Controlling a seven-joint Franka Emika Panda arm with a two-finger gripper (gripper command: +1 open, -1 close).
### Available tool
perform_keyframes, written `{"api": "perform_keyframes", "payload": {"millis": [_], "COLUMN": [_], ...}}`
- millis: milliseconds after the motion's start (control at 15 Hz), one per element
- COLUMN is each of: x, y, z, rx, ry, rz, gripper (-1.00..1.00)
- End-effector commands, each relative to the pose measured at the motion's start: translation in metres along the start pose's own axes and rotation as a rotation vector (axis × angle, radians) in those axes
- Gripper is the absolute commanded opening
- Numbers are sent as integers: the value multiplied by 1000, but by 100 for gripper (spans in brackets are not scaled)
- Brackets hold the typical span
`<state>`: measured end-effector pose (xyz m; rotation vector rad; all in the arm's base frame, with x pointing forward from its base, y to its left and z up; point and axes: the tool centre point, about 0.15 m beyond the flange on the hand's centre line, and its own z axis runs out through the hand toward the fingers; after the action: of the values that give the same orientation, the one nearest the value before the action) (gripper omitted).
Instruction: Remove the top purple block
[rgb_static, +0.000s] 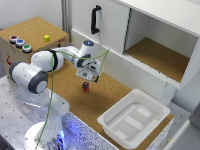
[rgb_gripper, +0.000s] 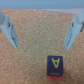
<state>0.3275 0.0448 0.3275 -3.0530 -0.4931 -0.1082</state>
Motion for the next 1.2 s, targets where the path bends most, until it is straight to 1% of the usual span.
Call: {"api": "perform_keyframes", "payload": {"millis": [0, 333, 1133], "x": [-13, -15, -15], "y": [-45, -72, -72], "z": [9, 24, 24], "rx": [16, 28, 28], "ry": [-26, -14, -14], "rz": [13, 11, 11], "gripper": [100, 100, 100]}}
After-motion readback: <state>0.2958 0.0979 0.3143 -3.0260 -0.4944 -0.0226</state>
